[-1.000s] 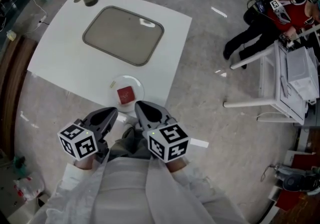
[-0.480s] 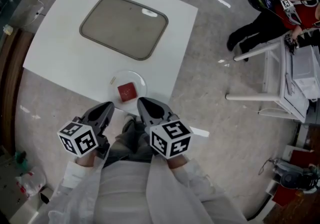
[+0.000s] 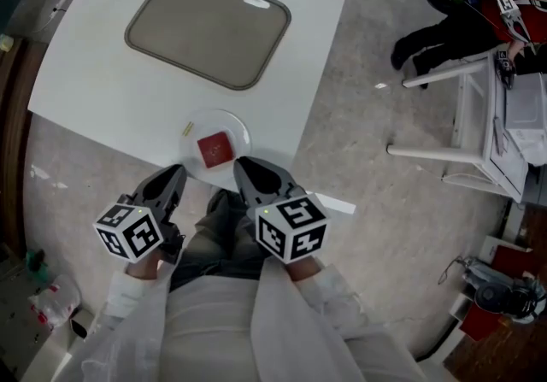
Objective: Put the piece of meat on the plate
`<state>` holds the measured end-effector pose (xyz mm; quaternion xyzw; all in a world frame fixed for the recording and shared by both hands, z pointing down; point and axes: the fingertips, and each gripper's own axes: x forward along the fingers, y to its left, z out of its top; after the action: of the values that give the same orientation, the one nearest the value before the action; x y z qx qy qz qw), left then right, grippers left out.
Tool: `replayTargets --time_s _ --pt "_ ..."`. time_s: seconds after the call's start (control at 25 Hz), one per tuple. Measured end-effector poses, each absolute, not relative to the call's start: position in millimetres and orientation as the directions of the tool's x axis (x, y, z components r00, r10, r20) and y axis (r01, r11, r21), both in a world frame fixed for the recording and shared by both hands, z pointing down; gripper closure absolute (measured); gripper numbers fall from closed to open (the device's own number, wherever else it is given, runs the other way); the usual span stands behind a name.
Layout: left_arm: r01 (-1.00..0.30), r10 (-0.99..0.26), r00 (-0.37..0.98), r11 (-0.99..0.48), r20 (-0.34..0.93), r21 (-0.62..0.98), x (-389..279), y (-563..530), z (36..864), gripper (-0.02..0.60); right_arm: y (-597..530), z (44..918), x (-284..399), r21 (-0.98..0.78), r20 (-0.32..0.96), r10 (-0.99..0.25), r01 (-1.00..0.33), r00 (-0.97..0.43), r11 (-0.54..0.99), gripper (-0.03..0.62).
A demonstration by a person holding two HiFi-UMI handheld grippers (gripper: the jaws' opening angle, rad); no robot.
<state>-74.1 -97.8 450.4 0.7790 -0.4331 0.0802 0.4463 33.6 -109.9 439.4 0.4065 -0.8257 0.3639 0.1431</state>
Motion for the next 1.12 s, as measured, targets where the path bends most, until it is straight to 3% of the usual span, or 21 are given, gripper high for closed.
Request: replayTargets --time_s 0.76,1.12 --pt "-0.769 -0.571 0.572 -0.123 0.589 0.627 -82.2 -105.6 488.4 0.566 -123.3 481.8 51.8 -0.464 0.623 -0.543 -0.824 -0.564 0.324 0.576" --pt "-0.766 -0.552 0.577 -0.112 0.602 0.633 -82.0 -109.1 494.0 0.517 -130.6 490.0 54.0 -0.457 0.635 -0.543 -0.834 -0.549 0.309 0.567"
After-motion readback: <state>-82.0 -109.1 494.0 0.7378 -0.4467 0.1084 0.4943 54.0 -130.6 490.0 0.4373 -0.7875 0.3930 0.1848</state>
